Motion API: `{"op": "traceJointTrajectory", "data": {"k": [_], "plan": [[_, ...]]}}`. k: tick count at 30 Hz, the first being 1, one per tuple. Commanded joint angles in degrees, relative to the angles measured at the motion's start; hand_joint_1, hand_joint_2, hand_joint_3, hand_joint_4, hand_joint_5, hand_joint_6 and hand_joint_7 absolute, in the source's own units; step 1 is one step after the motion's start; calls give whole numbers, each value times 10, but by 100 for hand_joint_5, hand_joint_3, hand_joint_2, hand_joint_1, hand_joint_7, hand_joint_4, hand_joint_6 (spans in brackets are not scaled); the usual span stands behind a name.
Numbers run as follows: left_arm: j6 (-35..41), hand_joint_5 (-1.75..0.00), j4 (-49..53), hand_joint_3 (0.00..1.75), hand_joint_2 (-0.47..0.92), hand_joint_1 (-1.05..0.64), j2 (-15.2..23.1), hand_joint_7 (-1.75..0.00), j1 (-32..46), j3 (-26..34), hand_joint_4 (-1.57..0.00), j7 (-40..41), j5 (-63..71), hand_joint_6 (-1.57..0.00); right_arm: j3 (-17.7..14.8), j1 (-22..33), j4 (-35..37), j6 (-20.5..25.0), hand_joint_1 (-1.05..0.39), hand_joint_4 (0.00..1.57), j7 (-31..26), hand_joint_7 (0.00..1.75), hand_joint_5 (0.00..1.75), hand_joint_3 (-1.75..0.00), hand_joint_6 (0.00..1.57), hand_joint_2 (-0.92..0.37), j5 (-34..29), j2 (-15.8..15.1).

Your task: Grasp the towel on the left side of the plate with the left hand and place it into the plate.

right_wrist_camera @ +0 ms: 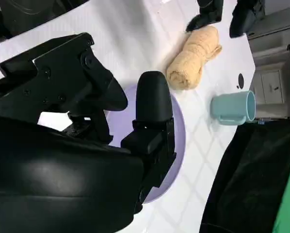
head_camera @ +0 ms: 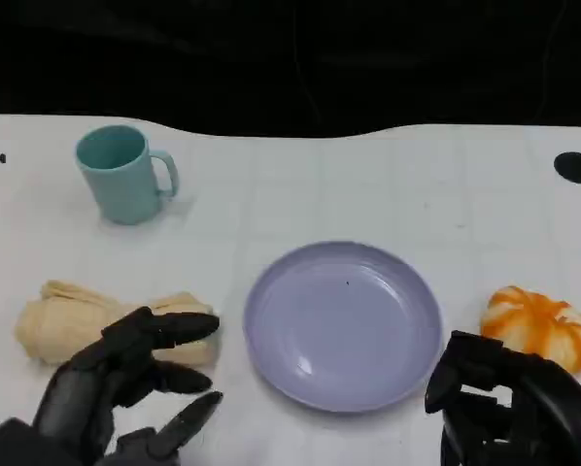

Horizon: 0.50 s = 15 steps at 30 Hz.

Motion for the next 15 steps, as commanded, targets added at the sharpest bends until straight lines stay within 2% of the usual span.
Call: {"op": "traceJointTrajectory", "data": {"k": [1,5,8,15], "plan": [[-44,-72,14,7,91,-37,25,-13,-4,0,-35,27,79,-50,1,5,-8,-6,-1,75,1,168,175,-124,55,-60,3,0],[-50,-63,13,1,89,-41,39,-6,-7,1,-24,33,128,-45,6,3,-10,0,-2,74,-3,168,175,-124,55,-60,1,2],[-38,-61,-3,1,90,-46,66,-3,-15,2,-20,35,196,-40,9,0,-9,5,-2,74,-7,168,175,-123,54,-61,0,6],[15,-50,-38,1,92,-57,124,0,-57,-2,-20,29,388,-36,12,-5,-4,5,-5,74,-11,168,175,-120,54,-62,-4,6]]}}
